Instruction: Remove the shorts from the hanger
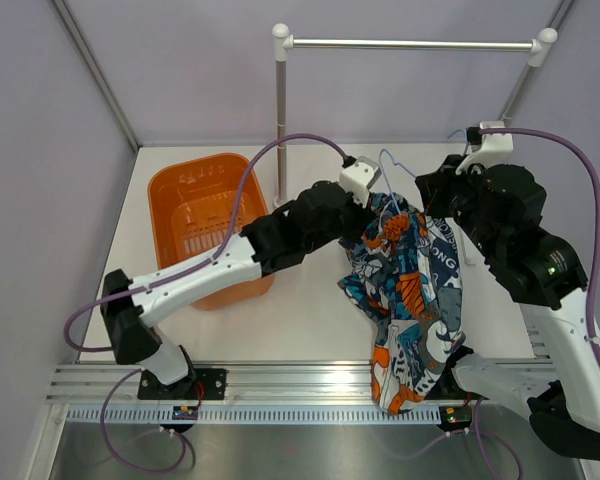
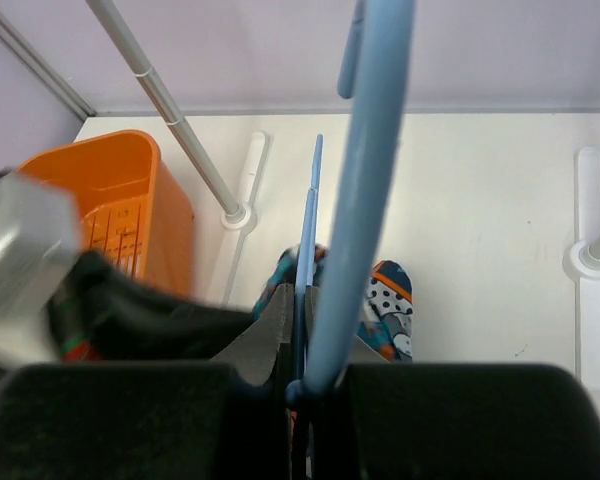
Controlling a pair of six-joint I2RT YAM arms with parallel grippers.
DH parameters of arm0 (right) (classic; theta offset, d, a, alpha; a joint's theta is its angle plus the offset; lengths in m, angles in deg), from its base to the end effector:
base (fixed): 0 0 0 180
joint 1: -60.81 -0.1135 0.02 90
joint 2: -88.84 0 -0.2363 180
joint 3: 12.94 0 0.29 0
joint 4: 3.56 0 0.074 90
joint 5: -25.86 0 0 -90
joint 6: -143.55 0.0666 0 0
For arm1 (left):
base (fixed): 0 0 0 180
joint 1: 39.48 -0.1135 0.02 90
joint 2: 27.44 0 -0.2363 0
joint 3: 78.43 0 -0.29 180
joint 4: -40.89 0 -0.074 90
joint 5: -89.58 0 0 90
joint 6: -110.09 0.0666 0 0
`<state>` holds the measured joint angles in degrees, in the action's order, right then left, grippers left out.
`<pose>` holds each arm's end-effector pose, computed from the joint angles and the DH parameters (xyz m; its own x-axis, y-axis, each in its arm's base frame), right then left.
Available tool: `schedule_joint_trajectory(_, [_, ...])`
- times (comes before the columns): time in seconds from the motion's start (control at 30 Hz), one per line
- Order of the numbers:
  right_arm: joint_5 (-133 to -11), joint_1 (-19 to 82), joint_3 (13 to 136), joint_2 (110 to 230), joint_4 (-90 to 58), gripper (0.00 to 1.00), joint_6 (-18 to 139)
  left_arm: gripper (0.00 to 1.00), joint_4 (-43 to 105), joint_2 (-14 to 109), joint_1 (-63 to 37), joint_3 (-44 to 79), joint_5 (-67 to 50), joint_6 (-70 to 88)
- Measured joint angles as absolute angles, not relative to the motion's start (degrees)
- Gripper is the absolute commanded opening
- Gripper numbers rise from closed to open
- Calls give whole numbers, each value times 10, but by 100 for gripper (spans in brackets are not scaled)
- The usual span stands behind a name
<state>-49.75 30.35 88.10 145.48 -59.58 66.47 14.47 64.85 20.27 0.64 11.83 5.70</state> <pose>0.2092 0.1038 0.4859 -0.2321 0.1148 -0.9659 -0.2353 0.9569 0.1702 0.2382 -0.3804 0.3507 -0.3335 0.0898 -0.9385 0.6809 0.7115 -0.1739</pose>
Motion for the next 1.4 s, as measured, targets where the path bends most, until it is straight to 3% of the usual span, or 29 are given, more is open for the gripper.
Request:
schedule_joint_trajectory(0.43, [-431, 304, 867, 1524, -525, 0, 644, 0, 50, 449, 327, 53, -18, 145])
schedule_joint_trajectory(0.87, [-393, 304, 938, 1601, -508, 0, 619, 0, -61, 409, 441, 59, -80, 184])
schedule_joint_trajectory(1.4, [-358, 337, 1084, 1698, -518, 0, 589, 0, -118, 374, 467, 45, -57, 189])
